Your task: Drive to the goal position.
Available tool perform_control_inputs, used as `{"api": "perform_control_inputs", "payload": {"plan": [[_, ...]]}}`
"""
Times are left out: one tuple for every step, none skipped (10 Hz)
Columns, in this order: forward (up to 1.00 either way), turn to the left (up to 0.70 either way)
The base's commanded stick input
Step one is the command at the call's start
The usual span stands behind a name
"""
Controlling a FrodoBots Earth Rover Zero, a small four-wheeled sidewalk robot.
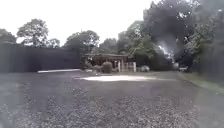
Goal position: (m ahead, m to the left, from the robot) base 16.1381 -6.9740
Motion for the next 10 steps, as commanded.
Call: {"api": "perform_control_inputs", "payload": {"plan": [[0.70,0.00],[0.70,0.00],[0.70,0.00],[0.70,0.00],[0.70,0.00],[0.70,0.00],[0.70,0.00],[0.70,0.00],[0.70,0.00],[0.70,0.00]]}}
